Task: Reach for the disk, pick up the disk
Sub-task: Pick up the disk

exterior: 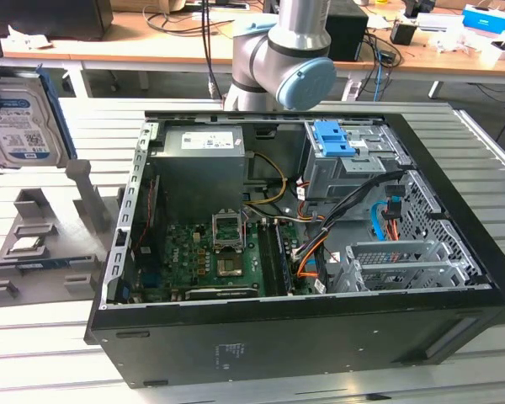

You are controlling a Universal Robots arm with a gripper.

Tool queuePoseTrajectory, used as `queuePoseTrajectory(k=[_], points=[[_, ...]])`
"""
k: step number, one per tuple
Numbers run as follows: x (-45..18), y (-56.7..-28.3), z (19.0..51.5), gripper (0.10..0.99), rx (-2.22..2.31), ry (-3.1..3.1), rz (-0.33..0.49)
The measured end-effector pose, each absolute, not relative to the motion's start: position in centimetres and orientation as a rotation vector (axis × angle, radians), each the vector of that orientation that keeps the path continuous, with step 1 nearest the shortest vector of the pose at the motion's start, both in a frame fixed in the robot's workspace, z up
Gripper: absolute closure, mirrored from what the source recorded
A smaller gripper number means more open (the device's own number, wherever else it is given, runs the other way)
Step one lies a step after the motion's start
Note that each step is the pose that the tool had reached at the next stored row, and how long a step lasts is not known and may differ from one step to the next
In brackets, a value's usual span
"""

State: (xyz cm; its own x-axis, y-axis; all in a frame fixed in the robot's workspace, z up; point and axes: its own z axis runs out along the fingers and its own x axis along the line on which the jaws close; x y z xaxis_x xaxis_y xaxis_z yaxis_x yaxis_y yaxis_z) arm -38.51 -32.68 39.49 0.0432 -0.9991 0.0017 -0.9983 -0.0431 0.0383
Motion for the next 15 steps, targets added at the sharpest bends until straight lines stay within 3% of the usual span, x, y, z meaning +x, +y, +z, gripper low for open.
queuePoseTrajectory(k=[4, 15], points=[[-38.5, -32.7, 42.1, 0.718, 2.248, -2.153, -0.039], [-38.5, -32.7, 43.9, 0.718, 2.248, -2.153, -0.039]])
